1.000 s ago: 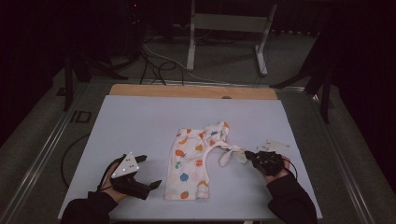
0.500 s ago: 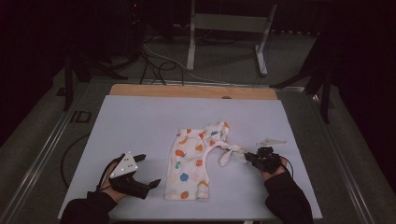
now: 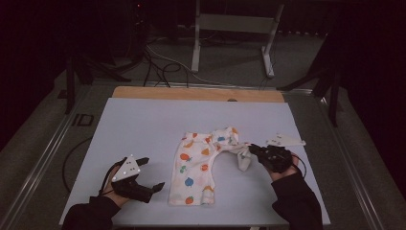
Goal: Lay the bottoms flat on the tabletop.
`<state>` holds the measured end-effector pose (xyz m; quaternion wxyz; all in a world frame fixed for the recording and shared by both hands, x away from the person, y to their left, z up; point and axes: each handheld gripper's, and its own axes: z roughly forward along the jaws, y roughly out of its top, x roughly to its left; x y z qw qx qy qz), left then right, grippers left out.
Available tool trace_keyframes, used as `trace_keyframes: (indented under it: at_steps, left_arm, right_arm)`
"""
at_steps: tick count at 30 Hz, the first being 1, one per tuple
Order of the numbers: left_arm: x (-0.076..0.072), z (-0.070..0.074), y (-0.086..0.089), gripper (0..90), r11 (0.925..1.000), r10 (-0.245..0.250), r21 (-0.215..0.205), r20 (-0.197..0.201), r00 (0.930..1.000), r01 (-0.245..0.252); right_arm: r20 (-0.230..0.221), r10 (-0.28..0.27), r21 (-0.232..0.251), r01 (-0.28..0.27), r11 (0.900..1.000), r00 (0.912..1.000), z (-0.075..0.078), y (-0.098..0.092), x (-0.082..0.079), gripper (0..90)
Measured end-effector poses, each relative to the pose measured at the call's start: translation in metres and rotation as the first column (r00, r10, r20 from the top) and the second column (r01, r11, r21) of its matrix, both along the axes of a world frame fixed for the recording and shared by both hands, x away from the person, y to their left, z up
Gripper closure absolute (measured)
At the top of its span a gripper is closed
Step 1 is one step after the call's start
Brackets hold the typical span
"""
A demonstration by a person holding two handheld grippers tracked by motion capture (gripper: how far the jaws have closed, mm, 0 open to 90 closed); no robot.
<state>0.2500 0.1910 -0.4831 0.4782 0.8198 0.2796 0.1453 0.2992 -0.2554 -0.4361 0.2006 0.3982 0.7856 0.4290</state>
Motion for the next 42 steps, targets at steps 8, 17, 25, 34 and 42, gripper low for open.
trace_keyframes:
  at_steps: [8, 17, 25, 34, 42]
  left_arm:
    - [0.000, -0.001, 0.000, 0.6, 1.0000, -0.004, 0.006, -0.005, 1.0000, 0.004]
    - [-0.001, 0.001, 0.001, 0.6, 1.0000, -0.007, -0.002, 0.002, 1.0000, 0.007]
    - [-0.001, 0.000, 0.000, 0.6, 0.9999, -0.011, -0.005, 0.001, 0.9999, 0.011]
    - [0.000, -0.001, -0.002, 0.6, 0.9998, -0.017, 0.005, -0.006, 0.9998, 0.017]
    - [-0.001, -0.001, -0.001, 0.6, 0.9998, -0.018, 0.001, -0.006, 0.9998, 0.018]
  right_arm:
    - [-0.060, 0.195, -0.092, -0.200, 0.975, 0.9789, -0.015, 0.062, 0.003, 88.0]
    - [-0.111, 0.310, -0.033, -0.315, 0.948, 0.9442, -0.023, 0.079, -0.001, 59.5]
    - [-0.119, 0.240, 0.002, -0.242, 0.970, 0.9633, -0.022, 0.049, -0.008, 73.8]
    - [-0.213, 0.380, -0.055, -0.399, 0.915, 0.9002, -0.043, 0.107, -0.010, 87.2]
    - [-0.298, 0.426, -0.079, -0.467, 0.881, 0.8542, -0.075, 0.143, -0.013, 70.8]
